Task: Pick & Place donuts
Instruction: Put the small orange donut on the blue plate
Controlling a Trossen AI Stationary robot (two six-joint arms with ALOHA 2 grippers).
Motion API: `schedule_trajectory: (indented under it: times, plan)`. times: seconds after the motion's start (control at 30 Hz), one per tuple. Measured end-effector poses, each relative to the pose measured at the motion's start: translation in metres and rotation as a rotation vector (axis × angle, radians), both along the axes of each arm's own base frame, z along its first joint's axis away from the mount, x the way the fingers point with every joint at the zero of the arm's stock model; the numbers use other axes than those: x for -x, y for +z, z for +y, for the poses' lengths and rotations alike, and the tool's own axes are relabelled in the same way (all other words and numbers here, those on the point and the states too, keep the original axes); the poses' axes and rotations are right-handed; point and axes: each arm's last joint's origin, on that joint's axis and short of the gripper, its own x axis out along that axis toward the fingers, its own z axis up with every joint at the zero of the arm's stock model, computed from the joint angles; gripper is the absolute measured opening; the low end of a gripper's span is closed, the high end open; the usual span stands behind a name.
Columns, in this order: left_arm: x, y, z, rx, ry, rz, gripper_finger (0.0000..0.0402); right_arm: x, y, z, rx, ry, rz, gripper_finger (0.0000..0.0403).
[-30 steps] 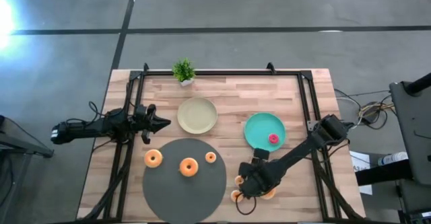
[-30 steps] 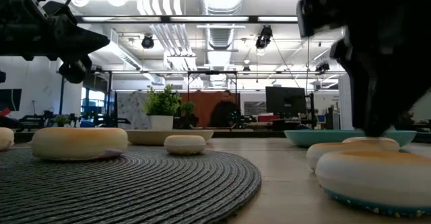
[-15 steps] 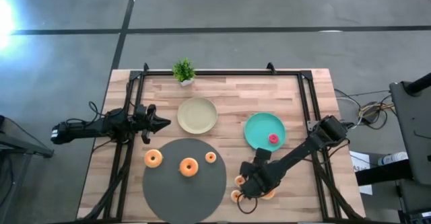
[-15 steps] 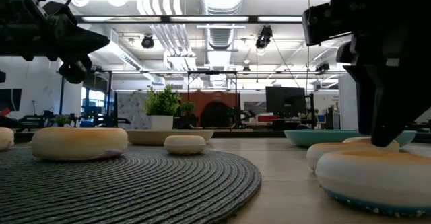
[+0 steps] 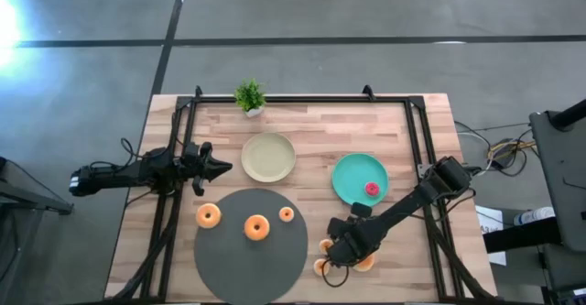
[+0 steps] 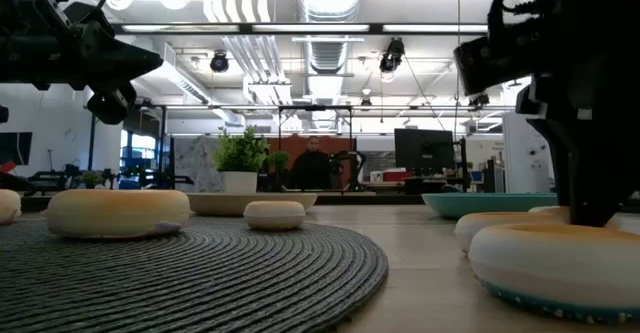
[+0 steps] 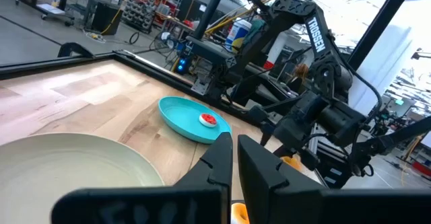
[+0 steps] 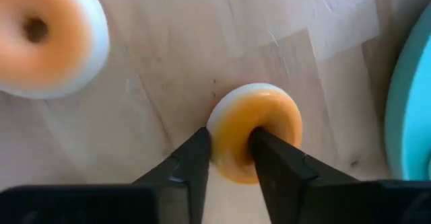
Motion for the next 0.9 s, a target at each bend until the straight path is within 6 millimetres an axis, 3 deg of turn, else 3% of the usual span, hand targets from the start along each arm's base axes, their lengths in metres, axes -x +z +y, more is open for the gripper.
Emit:
schedule_trajectory:
  times: [0.17,0.27,0.43,0.53,0.73,0.9]
  plan:
    - [0.0,0.0,0.0,0.0,0.0,0.0,0.0,-0.003,0.018,-0.006,-0.073,-0.121,-0.072,0.0023]
    - [0.0,0.0,0.0,0.0,0.0,0.0,0.0,-0.006,0.033,-0.016,-0.137,-0.208,-0.156,0.0012]
    - [0.0,0.0,0.0,0.0,0.0,0.002,0.0,-0.02,0.047,-0.038,-0.569,-0.271,-0.428,0.001]
    - [0.0,0.0,0.0,0.0,0.0,0.005,0.0,-0.022,0.037,-0.056,-0.812,-0.358,-0.546,0.0009]
    - [-0.001,-0.001,0.0,0.0,0.0,0.01,0.0,-0.009,0.009,-0.085,-0.856,-0.527,-0.52,0.0009]
    - [-0.001,-0.001,0.0,0.0,0.0,0.014,0.0,-0.015,0.01,-0.095,-0.866,-0.541,-0.566,0.0013]
